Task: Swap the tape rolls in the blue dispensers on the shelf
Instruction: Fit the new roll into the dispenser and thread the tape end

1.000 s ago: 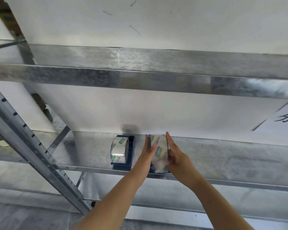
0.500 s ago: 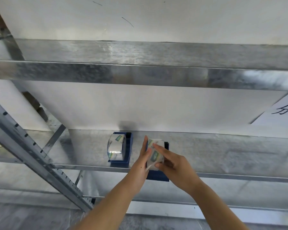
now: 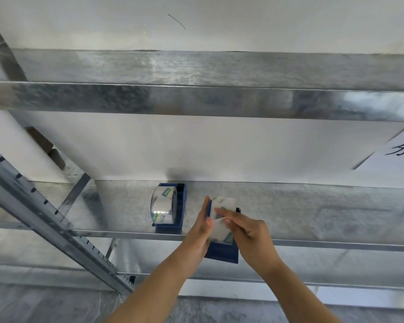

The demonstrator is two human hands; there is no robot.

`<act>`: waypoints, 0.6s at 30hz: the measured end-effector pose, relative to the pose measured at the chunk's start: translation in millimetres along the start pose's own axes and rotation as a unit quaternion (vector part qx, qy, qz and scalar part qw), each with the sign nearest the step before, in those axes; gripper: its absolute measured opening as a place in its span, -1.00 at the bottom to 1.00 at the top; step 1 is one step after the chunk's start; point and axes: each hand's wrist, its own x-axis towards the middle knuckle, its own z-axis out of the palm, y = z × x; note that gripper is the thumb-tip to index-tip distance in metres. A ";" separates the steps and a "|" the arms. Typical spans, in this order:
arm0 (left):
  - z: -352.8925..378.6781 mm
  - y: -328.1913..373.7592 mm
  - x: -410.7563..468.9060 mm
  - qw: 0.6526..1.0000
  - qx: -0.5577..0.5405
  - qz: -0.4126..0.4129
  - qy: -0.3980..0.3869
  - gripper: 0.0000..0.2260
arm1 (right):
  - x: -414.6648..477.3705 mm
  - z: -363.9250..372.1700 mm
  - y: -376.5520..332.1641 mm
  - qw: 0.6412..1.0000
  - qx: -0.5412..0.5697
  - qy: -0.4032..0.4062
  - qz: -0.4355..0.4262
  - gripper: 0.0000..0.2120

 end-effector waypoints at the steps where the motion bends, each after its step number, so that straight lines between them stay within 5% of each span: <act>1: 0.8 -0.5 -0.3 1.000 0.016 -0.004 -0.002 0.07 | -1.0 0.8 -0.5 1.000 -0.001 0.001 -0.005 -0.66; 10: 7.2 0.6 -15.7 0.996 0.056 0.045 0.049 -0.06 | -4.6 -0.9 -19.1 0.998 0.054 -0.039 0.022 -0.71; 18: 27.6 0.4 -39.1 0.988 0.062 0.113 0.086 -0.36 | -13.6 9.6 -49.1 0.978 0.184 0.044 0.090 -0.71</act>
